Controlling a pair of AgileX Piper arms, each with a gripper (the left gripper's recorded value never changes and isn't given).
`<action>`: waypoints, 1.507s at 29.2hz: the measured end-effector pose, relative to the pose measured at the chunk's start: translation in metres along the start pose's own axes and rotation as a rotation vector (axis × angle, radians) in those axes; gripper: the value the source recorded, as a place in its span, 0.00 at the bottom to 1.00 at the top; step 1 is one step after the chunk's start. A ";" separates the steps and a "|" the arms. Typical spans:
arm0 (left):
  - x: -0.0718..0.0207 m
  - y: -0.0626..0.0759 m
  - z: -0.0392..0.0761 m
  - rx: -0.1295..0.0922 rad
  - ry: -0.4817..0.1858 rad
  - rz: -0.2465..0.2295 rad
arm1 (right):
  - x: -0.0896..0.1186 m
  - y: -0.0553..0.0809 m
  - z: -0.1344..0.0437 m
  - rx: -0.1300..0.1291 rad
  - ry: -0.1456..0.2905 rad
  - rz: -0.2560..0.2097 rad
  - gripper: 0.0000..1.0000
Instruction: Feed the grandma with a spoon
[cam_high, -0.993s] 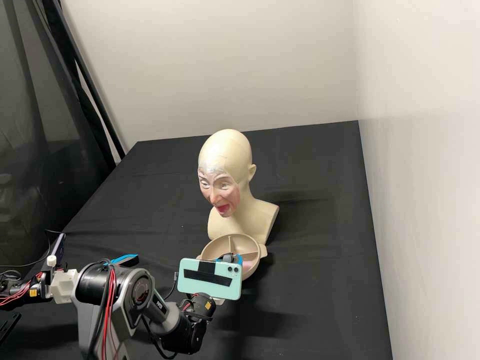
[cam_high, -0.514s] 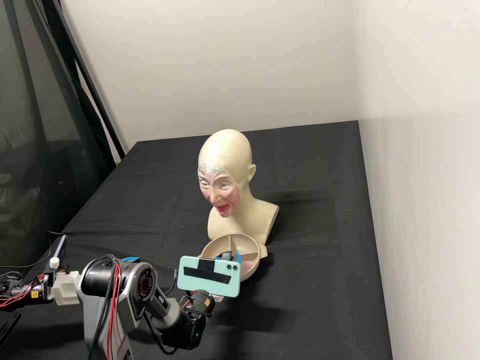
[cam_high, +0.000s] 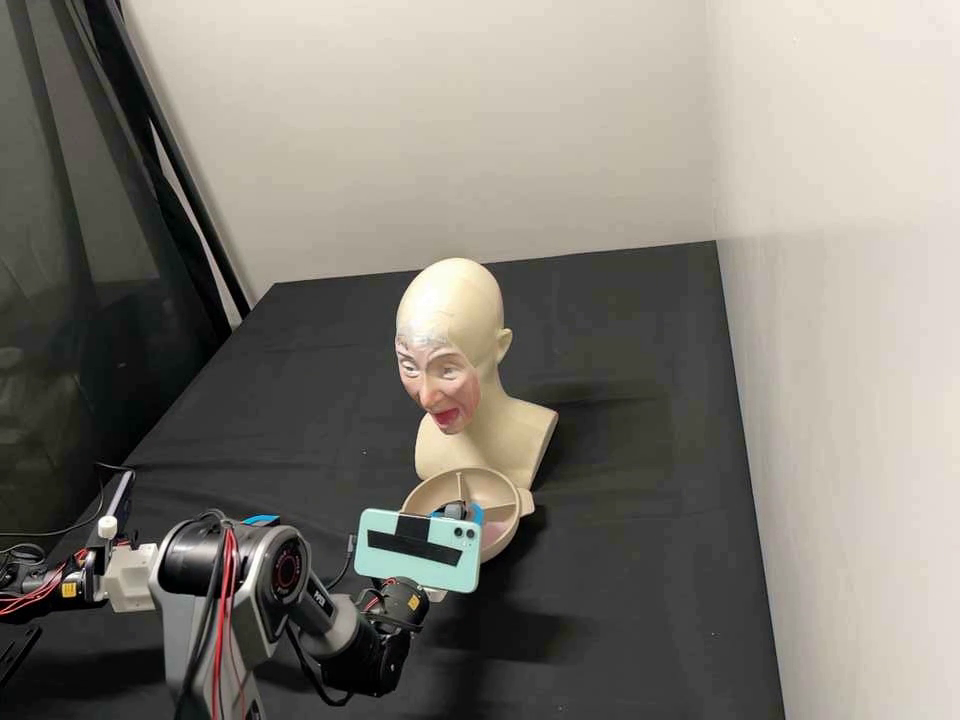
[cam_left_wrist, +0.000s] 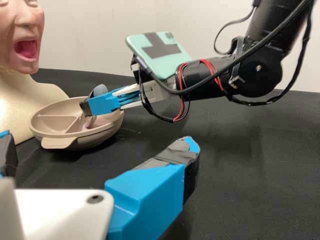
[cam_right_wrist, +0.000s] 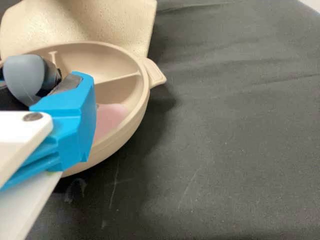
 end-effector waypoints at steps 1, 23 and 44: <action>0.0000 0.000 0.000 0.000 0.000 0.000 | -0.002 0.001 -0.001 0.002 0.003 0.003 0.00; 0.0000 0.000 0.000 0.000 0.000 0.000 | -0.028 0.036 -0.015 0.055 0.077 0.118 0.00; 0.0000 0.000 0.000 0.000 0.000 0.000 | -0.018 0.055 -0.054 0.047 0.198 0.172 0.00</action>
